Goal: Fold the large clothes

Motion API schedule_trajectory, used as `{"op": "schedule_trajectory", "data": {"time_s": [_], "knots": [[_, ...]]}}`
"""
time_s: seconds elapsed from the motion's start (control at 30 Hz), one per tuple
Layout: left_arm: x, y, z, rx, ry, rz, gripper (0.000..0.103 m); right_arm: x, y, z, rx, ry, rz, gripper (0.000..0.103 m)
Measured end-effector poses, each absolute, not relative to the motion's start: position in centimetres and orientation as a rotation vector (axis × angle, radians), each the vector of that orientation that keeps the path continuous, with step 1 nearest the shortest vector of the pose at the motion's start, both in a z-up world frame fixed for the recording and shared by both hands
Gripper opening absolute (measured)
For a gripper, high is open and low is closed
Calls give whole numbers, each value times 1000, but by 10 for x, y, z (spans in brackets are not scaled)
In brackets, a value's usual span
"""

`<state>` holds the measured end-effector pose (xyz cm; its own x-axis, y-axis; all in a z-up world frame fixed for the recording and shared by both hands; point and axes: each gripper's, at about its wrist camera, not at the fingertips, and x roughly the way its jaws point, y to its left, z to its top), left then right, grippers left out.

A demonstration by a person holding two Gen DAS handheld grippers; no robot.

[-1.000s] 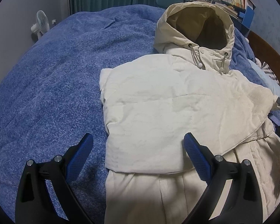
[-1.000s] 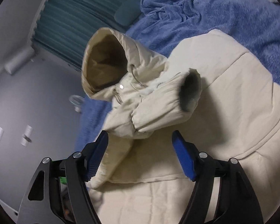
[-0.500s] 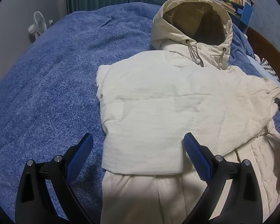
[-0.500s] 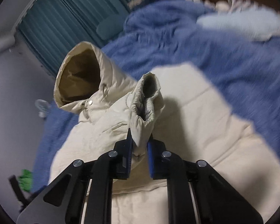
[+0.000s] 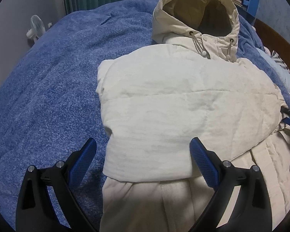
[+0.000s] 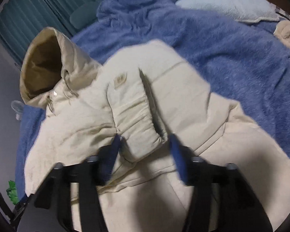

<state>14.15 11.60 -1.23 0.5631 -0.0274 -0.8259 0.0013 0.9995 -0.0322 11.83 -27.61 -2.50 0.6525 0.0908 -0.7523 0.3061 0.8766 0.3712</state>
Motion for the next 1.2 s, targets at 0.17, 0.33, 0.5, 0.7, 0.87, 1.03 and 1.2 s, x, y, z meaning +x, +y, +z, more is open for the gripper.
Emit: {"op": "schedule_trajectory", "data": {"time_s": [0.17,0.33,0.5,0.7,0.87,1.03,1.2], "knots": [[137,110,-1,-33,936,-41,93,105,-254,10,302,745,-166,61],[133,103,5,-14,919,-54,93,93,-246,47,209,623,-152,65],[136,103,7,-22,909,-54,93,106,-235,56,83,656,-19,69],[147,107,-9,-61,947,-49,93,136,-214,11,35,802,145,69],[150,103,-34,-6,991,-41,95,156,-215,-31,69,927,142,72],[150,108,-37,-40,986,-48,96,151,-208,-37,39,908,136,75],[145,98,1,-13,867,-56,96,151,-216,-7,28,804,133,77]]}}
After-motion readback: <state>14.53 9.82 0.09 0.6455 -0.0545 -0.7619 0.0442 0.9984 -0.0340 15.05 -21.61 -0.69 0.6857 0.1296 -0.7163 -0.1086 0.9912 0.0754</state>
